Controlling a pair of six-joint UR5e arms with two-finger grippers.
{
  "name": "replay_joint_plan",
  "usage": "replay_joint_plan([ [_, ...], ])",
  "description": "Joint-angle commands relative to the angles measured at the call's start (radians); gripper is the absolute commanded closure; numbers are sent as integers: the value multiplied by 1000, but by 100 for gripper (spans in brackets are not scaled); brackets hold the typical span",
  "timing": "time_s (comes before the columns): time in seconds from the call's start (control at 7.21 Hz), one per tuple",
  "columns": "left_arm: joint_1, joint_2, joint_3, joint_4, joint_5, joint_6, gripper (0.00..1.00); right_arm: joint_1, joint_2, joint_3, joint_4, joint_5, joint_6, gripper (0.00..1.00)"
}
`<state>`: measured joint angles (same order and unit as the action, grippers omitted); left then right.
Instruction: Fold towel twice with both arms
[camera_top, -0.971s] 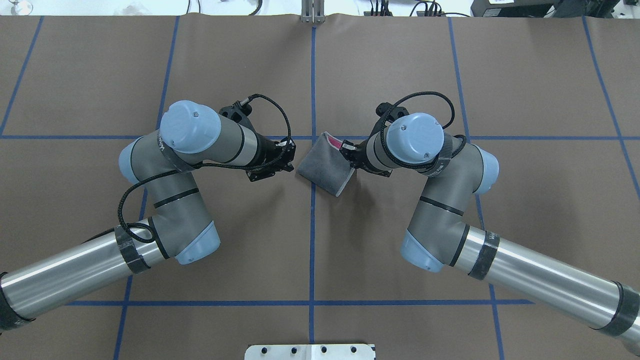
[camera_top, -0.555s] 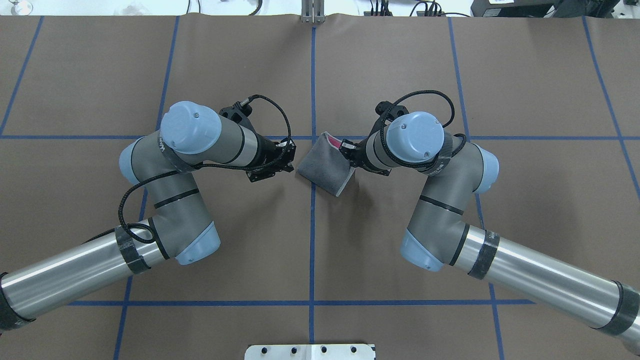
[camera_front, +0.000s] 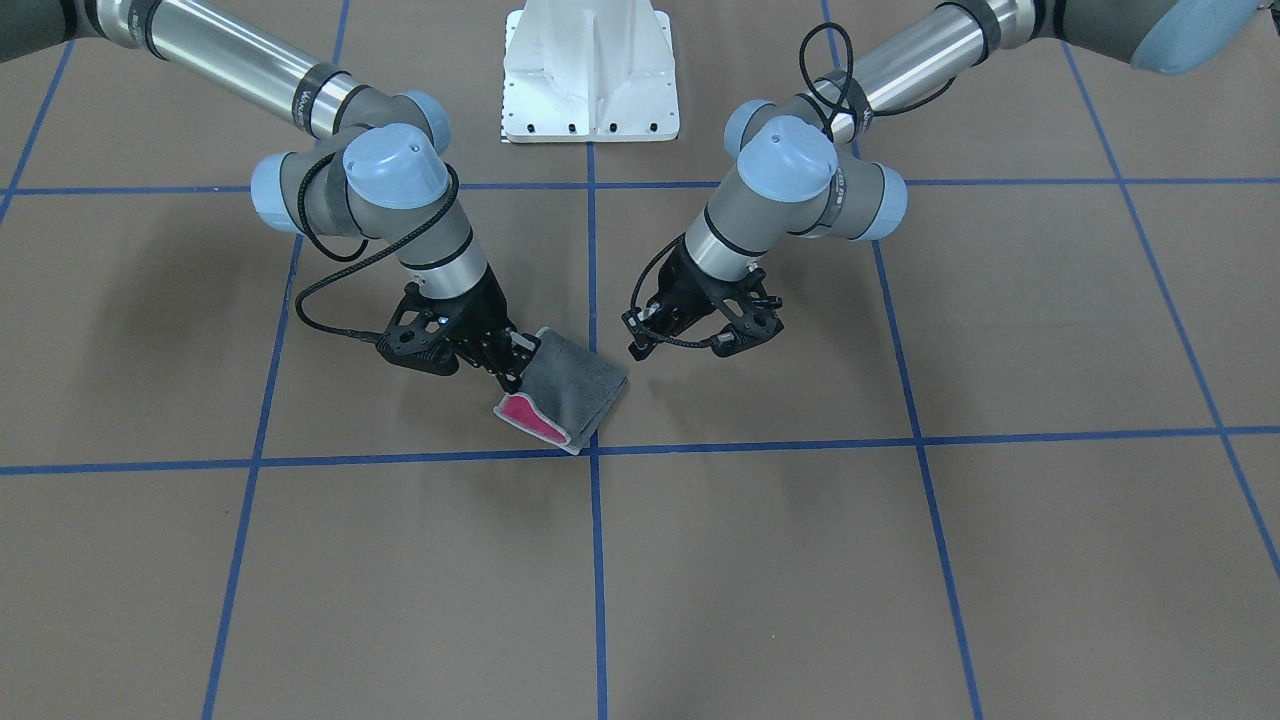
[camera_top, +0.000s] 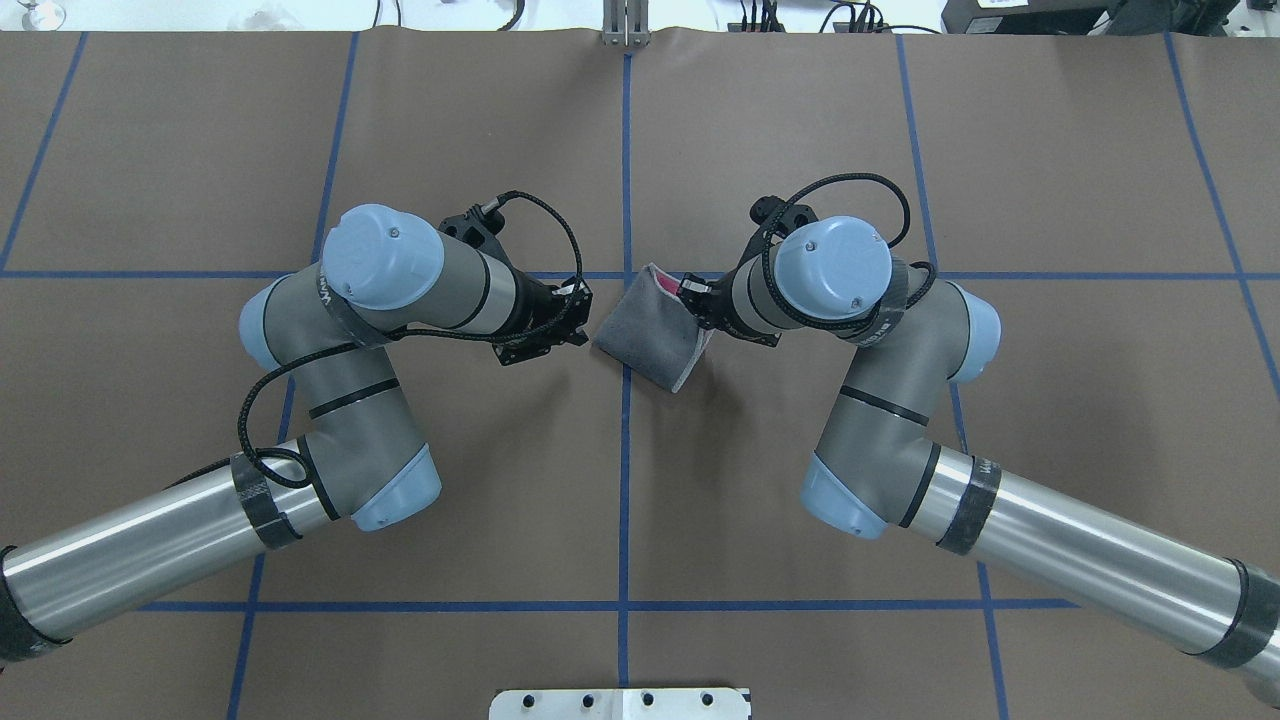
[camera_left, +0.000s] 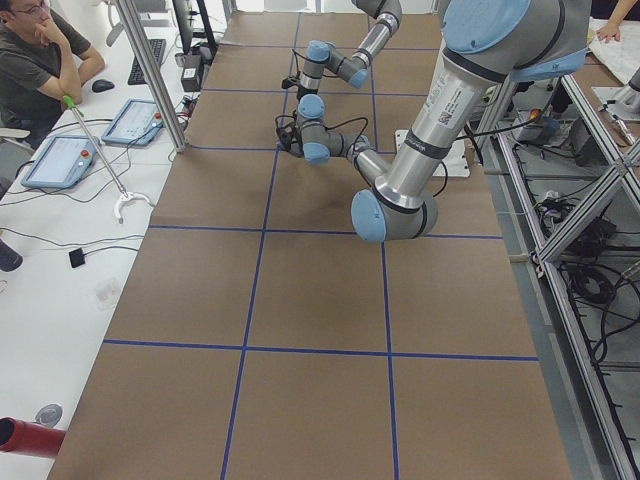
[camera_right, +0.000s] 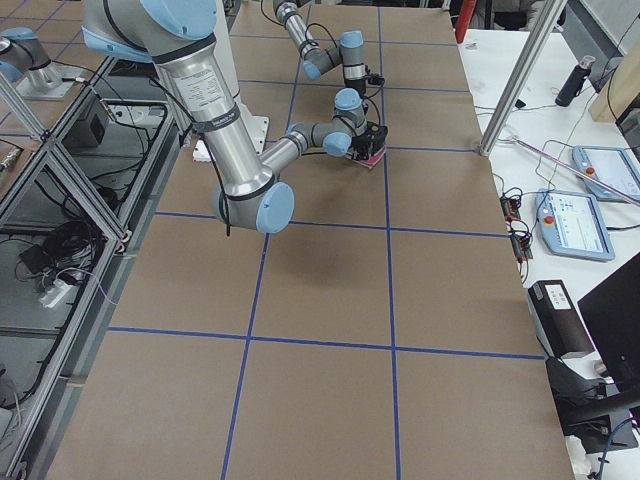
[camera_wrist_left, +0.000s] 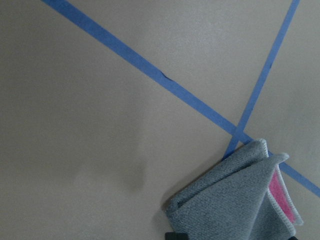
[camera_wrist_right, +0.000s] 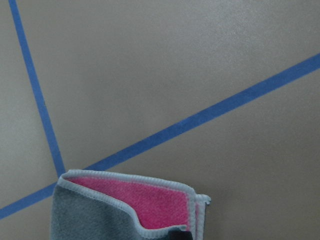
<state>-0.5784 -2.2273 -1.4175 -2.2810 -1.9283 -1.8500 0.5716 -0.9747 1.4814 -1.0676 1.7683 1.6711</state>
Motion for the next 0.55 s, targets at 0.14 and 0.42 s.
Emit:
replay_joint_plan([
  [0.14,0,-2,0,0,0,-2,100,31,2,0,-11,9,-46,100],
  [0.42,0,-5,-1,0,0,-6,100,39,2,0,-12,14,-51,100],
])
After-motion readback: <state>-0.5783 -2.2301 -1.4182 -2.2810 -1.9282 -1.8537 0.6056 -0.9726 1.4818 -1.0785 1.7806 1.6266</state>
